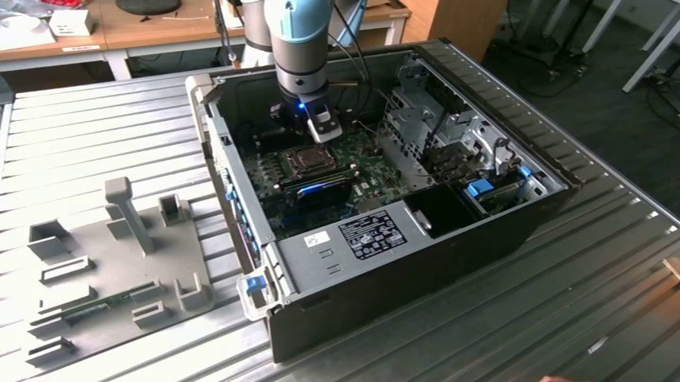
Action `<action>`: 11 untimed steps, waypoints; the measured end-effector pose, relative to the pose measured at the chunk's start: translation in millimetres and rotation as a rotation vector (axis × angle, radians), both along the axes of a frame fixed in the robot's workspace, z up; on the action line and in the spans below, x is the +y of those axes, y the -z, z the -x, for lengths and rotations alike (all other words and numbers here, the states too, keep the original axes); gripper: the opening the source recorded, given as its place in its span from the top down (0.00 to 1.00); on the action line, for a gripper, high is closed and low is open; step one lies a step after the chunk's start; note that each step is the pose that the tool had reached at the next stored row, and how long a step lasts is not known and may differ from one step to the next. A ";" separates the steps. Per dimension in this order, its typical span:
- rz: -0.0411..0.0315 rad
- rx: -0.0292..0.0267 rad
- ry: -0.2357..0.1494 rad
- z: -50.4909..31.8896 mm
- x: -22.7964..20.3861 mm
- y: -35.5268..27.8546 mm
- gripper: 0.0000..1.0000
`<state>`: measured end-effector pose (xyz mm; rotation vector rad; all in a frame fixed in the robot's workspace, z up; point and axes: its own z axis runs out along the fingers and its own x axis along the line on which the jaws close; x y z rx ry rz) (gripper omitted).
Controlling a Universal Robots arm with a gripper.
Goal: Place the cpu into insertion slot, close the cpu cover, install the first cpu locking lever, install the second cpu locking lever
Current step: 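Install the first cpu locking lever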
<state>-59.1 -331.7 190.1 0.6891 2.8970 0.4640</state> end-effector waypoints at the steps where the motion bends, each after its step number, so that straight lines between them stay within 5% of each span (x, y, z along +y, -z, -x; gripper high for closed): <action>1: 0.0001 0.0001 0.000 0.0 0.0 -0.5 0.90; 11: 0.0034 0.0001 0.001 -0.3 -1.7 -3.0 0.90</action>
